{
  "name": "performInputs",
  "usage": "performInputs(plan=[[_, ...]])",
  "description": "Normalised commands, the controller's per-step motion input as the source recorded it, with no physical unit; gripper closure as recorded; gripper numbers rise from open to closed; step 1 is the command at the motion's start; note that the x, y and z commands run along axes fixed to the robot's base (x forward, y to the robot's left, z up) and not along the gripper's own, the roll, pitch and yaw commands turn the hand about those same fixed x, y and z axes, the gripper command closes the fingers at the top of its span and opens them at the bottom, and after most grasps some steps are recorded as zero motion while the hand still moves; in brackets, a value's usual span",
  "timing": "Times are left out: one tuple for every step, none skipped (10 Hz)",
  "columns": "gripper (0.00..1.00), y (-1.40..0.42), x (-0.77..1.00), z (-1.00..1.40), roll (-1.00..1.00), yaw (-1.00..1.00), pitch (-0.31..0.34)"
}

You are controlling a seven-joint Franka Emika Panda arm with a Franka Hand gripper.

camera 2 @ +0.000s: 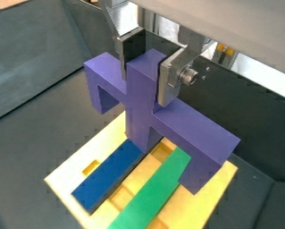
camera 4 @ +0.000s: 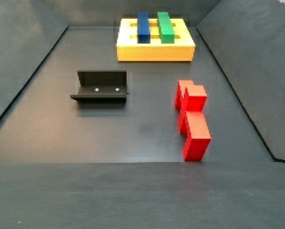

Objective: Pick up the purple object. Move up. Move to above the board. Insert the purple object.
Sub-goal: Insert the purple object.

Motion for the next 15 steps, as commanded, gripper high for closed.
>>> performInputs(plan=[[1.00, -0.42, 0.21, -0.95, 0.00, 0.04, -0.150], [1.00, -0.31, 0.22, -0.87, -0.06, 0.04, -0.139], [1.00, -0.23, 0.21, -0.88, -0.10, 0.07, -0.066], [1.00, -0.17, 0.08, -0.96, -0.04, 0.10, -0.064], [1.00, -0.30, 0.03, -0.77, 0.04, 0.25, 0.000], [1.00, -0.30, 0.00, -0.56, 0.13, 0.33, 0.014], [1.00, -0.24, -0.02, -0.41, 0.12, 0.35, 0.026], [1.00, -0.18, 0.00, -0.30, 0.11, 0.21, 0.056], [1.00, -0.08, 0.00, -0.09, 0.04, 0.11, 0.057], [1.00, -0.03, 0.00, 0.00, 0.00, 0.05, 0.027], [1.00, 0.00, 0.00, 0.12, 0.00, 0.00, 0.030], [1.00, -0.02, -0.04, 0.15, 0.00, 0.00, 0.000], [1.00, -0.01, -0.17, 0.08, 0.00, 0.00, 0.000], [1.00, -0.02, -0.19, 0.05, 0.00, 0.00, 0.000], [1.00, -0.01, -0.26, 0.00, 0.07, 0.00, 0.000]])
